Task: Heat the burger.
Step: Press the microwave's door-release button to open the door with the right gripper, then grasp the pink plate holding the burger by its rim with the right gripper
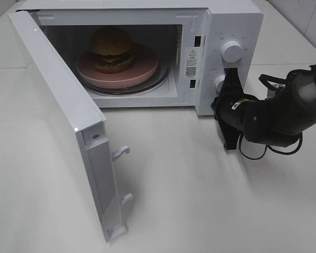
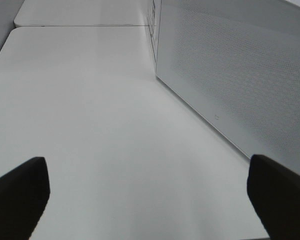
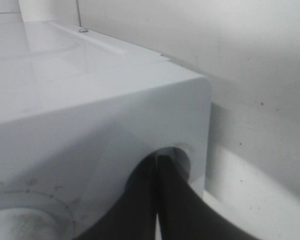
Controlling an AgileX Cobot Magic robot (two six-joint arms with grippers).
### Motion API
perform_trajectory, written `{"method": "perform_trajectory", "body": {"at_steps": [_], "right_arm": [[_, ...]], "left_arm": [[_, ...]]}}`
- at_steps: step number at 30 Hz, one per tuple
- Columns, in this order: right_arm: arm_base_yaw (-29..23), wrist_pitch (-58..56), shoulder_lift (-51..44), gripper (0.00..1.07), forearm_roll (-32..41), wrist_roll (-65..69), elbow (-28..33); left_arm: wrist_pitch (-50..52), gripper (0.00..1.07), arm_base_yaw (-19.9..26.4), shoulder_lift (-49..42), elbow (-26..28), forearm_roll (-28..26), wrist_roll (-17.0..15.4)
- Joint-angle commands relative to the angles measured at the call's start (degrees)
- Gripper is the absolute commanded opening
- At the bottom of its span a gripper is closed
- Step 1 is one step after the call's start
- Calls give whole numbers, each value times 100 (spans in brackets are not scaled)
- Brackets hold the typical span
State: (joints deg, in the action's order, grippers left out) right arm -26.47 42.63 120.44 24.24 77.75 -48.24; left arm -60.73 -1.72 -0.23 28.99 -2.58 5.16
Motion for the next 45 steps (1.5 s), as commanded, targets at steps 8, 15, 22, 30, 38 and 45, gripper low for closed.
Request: {"method": "perform_trajectory", "body": {"at_steps": [8,15,22,30,38,45], "right_arm": [[-178,573,-315,0,-246,57,298],[-264,527,-504,0,-241,103,728],[-304,539,-779,0,-149,63,1117],[-304,401,-1581,0,17,-688,1730],[-304,-1014,-2590,0,52,-2934,1919],[-298,-2744,-3495,0,246,-6050,1919]], "left_arm": [[80,103,-11,-115,-6,-17,-11],[80,103,-11,-115,-6,-17,-11],[80,103,-11,-115,-6,-17,-11],[80,103,-11,-115,-6,-17,-11],[80,103,-11,-115,-6,-17,-11],[80,103,-11,-115,-6,-17,-11]]}}
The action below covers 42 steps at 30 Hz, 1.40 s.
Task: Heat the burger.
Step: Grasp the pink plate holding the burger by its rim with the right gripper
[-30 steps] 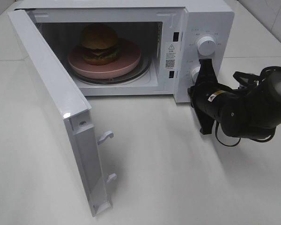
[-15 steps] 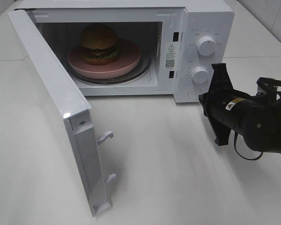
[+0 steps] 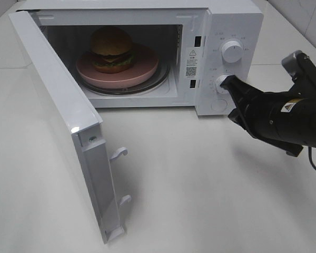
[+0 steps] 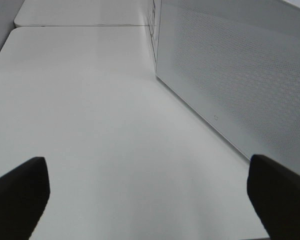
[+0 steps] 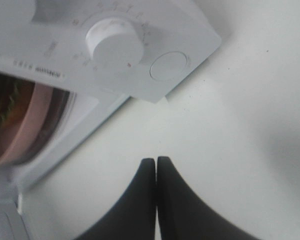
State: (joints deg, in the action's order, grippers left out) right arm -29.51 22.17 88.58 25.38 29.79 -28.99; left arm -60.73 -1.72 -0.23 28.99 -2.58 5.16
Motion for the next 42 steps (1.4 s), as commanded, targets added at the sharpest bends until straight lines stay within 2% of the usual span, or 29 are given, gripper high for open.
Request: {"method": "perform_trajectory", "body": {"at_steps": [1,2,6,10,17,19,20,21,22,23,24,25,26,28,37,40,42], "right_arm": [[6,-877,-384,0,172,-1633,-6],[6,-1312,-516,0,241,-2298,-57],[6,-2011,-567,0,241,-3019,-241],[6,-3317,-539,0,138,-4343,-808],[6,-4538,-539,3,-281,-5214,-1415],[6,-4922,-539,17,-464,-5191,-1633],[6,-4922,-539,17,-464,-5191,-1633],[6,-5048,-539,34,-590,-5157,-1719],[6,-5088,-539,45,-625,-5145,-1748],[6,-5088,-539,45,-625,-5145,-1748],[0,-5088,-539,67,-670,-5071,-1770],[0,-5088,-539,67,-670,-5071,-1770],[0,-5111,-539,87,-733,-5094,-1776],[0,-5197,-539,102,-808,-5403,-1776],[0,-5191,-527,95,-808,-5609,-1856],[0,-5351,-527,89,-848,-5672,-1988],[0,-5472,-481,78,-968,-5838,-2120]], "left_arm": [[80,103,-11,-115,-6,-17,-11],[80,103,-11,-115,-6,-17,-11],[80,103,-11,-115,-6,-17,-11],[80,103,-11,-115,-6,-17,-11],[80,103,-11,-115,-6,-17,-11],[80,103,-11,-115,-6,-17,-11],[80,103,-11,-115,-6,-17,-11],[80,103,-11,-115,-6,-17,-11],[80,103,-11,-115,-6,-17,-11],[80,103,-11,-115,-6,-17,-11],[80,103,-11,-115,-6,-17,-11],[80,103,-11,-115,-6,-17,-11],[80,103,-11,-115,-6,-17,-11],[80,103,-11,-115,-6,-17,-11],[80,103,-11,-115,-6,-17,-11],[80,103,-11,-115,-6,-17,-11],[80,103,-11,-115,-6,-17,-11]]}}
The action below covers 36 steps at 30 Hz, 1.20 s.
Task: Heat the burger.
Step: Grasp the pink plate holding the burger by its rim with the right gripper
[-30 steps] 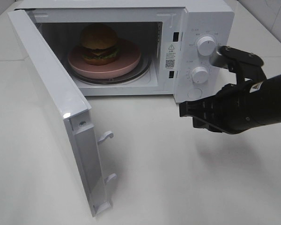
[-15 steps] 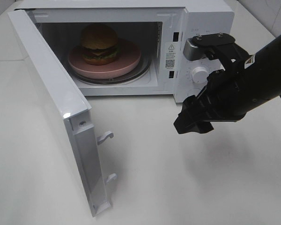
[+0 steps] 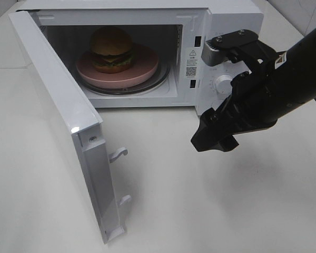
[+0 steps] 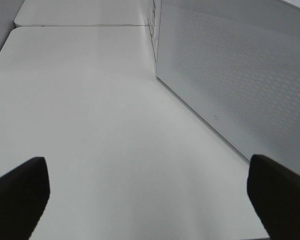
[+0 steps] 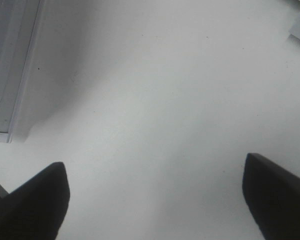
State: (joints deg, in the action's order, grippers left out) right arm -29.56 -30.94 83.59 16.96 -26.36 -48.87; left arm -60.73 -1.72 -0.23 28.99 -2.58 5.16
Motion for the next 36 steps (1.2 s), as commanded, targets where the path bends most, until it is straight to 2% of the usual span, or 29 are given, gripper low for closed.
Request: {"method": "perform_trajectory", "body": {"at_steps": [1,3,7,8,9,10,11,12,13,15,16,18,22,25,26,28,31,33,36], "right_arm": [[6,-160,17,78,-126,-223,-132],[-29,-653,286,66,-344,-1364,-453],[-201,-768,556,68,-498,-1862,-728],[-246,-756,636,71,-533,-1954,-825],[-367,-779,882,81,-602,-2166,-1117],[-367,-779,882,81,-602,-2166,-1117],[-407,-808,1014,85,-607,-2292,-1283],[-521,-888,1295,94,-607,-2779,-1581],[-521,-888,1295,94,-607,-2779,-1581],[-670,-1026,1621,101,-567,-3558,-2028],[-670,-1026,1621,101,-567,-3558,-2028],[-751,-1106,1971,101,-561,-3988,-2504],[-802,-1163,2212,101,-602,-4165,-2779],[-802,-1364,2710,100,-653,-4595,-3501],[-802,-1364,2710,100,-653,-4595,-3501],[-802,-1513,3008,100,-745,-4715,-3879],[-802,-1558,3105,100,-779,-4767,-4005],[-802,-1576,3449,99,-785,-4939,-4418],[-802,-1599,3701,99,-819,-5042,-4715]], "left_arm": [[80,103,-11,-115,-6,-17,-11],[80,103,-11,-115,-6,-17,-11],[80,103,-11,-115,-6,-17,-11],[80,103,-11,-115,-6,-17,-11],[80,103,-11,-115,-6,-17,-11],[80,103,-11,-115,-6,-17,-11],[80,103,-11,-115,-6,-17,-11],[80,103,-11,-115,-6,-17,-11],[80,103,-11,-115,-6,-17,-11],[80,103,-11,-115,-6,-17,-11],[80,103,-11,-115,-6,-17,-11],[80,103,-11,-115,-6,-17,-11],[80,103,-11,-115,-6,-17,-11],[80,103,-11,-115,-6,-17,-11],[80,103,-11,-115,-6,-17,-11],[80,103,-11,-115,-6,-17,-11],[80,103,-11,-115,-6,-17,-11],[80,103,-11,-115,-6,-17,-11],[80,103,-11,-115,-6,-17,-11]]}}
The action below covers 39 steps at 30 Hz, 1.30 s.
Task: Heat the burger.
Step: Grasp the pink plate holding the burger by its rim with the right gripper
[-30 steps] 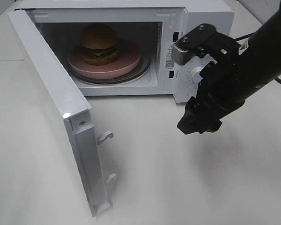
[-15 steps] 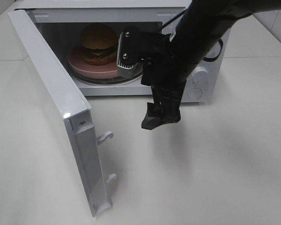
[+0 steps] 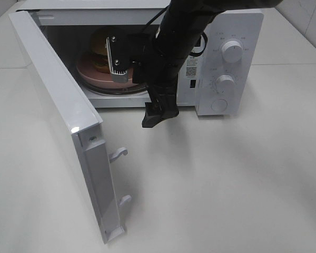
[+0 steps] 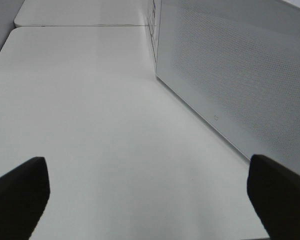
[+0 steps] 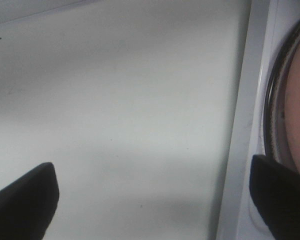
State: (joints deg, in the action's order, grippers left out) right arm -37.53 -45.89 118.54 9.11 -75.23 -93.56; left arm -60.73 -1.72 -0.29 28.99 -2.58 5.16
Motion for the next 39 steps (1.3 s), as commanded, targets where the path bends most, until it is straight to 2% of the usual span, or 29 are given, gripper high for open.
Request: {"method": "perform_trajectory", "body": {"at_steps": [1,16,24,39], "right_arm": [[-6,-103,206,99,-34,-155,-246],[-6,-911,1266,96,-275,-246,-1856],[-6,-1117,1570,95,-298,-160,-2338],[-6,-1066,1948,92,-447,17,-2888]], "left_arm": [[80,103,-11,-109,-6,-17,-11],[80,103,-11,-109,-6,-17,-11],[80,103,-11,-109,-6,-17,-11],[80,103,-11,-109,-6,-17,-11]]}}
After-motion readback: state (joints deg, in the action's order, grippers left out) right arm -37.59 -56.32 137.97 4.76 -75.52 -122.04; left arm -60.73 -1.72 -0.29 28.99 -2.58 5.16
